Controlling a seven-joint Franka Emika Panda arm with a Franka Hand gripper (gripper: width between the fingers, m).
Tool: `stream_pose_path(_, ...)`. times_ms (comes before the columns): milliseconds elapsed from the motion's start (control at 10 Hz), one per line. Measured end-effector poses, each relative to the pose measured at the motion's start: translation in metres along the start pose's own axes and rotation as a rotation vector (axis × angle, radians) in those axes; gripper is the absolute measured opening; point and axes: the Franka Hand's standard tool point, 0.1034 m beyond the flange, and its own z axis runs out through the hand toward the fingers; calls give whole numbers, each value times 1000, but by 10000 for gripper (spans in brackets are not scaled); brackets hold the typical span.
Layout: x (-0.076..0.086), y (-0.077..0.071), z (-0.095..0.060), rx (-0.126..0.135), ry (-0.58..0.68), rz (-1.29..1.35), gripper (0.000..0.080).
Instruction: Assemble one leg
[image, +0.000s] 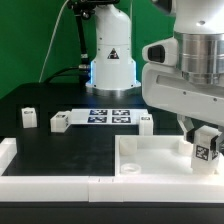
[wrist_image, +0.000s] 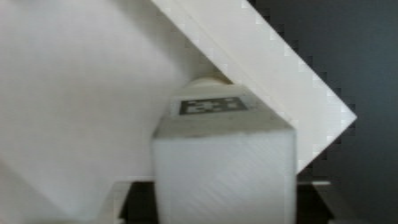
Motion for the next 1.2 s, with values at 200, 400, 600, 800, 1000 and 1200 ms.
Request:
stream_pose_path(200,0,1,0,-4,3,181,290)
stream_pose_path(400,0,1,0,-5,0,293,343)
stream_pose_path(600,0,1,0,-4,0,260,479)
stream_pose_path(800,-1,1,0,-6,-1,191,637)
stream_pose_path(1000,-6,1,-1,-45,18,-57,647)
stream_pose_path(1200,-8,0,0,-55,17,-365,649)
